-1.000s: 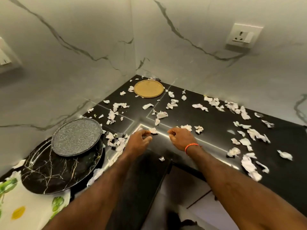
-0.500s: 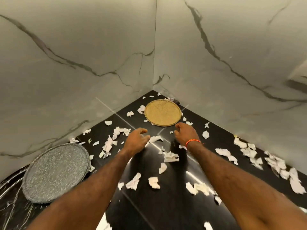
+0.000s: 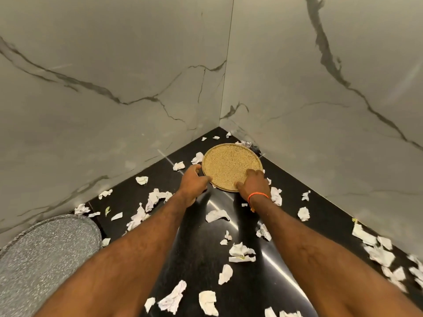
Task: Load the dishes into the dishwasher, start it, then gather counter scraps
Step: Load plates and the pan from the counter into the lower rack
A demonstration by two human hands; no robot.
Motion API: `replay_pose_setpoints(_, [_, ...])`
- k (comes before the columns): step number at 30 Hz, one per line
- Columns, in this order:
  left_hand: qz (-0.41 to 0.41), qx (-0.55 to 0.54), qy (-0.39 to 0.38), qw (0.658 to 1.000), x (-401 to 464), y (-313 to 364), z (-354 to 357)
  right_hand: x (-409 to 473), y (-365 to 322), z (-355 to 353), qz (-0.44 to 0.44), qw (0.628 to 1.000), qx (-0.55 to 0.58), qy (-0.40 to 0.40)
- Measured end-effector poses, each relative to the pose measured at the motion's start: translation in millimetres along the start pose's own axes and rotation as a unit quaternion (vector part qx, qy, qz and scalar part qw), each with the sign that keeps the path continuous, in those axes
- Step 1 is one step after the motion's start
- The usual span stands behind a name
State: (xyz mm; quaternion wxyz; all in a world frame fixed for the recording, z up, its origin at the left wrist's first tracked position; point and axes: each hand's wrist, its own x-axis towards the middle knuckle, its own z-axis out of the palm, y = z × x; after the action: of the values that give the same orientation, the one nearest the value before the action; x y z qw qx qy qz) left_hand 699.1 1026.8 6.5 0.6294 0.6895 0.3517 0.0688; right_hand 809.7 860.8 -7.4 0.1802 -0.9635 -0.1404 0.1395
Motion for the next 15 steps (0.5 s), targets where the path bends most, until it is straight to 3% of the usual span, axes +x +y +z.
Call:
replay_pose_setpoints(6, [-0.083, -0.154, 0.003, 0.985, 7, 5, 5, -23, 15, 8, -0.024, 0.999, 0.033, 0.033])
replay_pose_setpoints(12, [-0.071, -0.078, 0.022, 0.994, -17, 11, -2, -49, 29, 12, -0.016, 0.988, 0.139, 0.059])
replay_pose_setpoints(15, [-0.058, -0.132, 0.026, 0.989, -39, 11, -6, -64, 31, 8, -0.014, 0.982, 0.183, 0.052])
